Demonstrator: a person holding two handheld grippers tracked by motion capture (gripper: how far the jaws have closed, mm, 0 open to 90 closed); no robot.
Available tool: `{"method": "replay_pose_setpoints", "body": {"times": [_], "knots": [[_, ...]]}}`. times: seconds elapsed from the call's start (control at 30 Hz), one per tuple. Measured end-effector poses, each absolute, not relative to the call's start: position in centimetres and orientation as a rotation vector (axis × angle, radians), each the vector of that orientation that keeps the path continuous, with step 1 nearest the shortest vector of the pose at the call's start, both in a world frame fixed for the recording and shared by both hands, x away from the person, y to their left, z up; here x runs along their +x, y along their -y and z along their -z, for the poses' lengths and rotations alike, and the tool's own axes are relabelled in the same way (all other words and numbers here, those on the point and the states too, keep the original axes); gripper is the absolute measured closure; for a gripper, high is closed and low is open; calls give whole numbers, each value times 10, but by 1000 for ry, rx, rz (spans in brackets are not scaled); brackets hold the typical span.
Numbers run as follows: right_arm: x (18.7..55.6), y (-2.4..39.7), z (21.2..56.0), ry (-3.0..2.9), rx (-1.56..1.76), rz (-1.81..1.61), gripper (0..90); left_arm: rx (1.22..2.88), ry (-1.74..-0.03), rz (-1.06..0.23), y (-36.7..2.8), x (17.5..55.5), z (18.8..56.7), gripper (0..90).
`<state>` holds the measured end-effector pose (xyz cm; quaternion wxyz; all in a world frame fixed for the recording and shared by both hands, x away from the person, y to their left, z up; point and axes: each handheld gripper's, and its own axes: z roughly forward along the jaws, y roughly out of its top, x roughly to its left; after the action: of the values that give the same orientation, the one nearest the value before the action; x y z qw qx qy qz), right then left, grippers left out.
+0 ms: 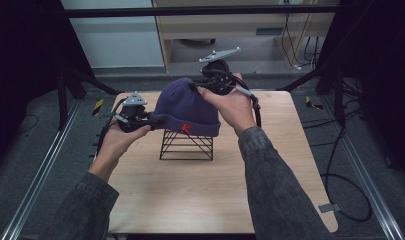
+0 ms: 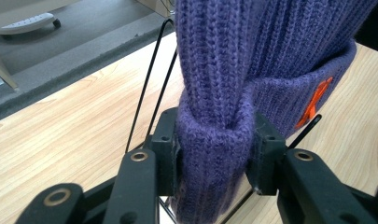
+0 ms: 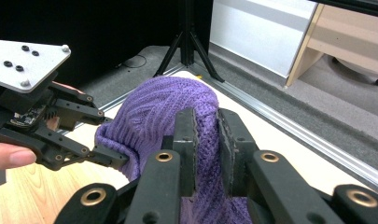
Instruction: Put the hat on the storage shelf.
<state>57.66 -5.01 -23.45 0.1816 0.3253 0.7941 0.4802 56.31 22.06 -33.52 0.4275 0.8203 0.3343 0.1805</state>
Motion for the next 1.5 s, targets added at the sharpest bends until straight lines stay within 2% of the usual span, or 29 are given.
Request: {"method": "replay_pose_setpoints", "body": {"times": [0.97,1.5], "knots": [[578,45,265,-2320,926,-1285,785,2092,-847,-443,-220,557,367,597],[578,27,283,-2387,900,-1231,788,2103,-880,-415,-227,555,392,567]]}}
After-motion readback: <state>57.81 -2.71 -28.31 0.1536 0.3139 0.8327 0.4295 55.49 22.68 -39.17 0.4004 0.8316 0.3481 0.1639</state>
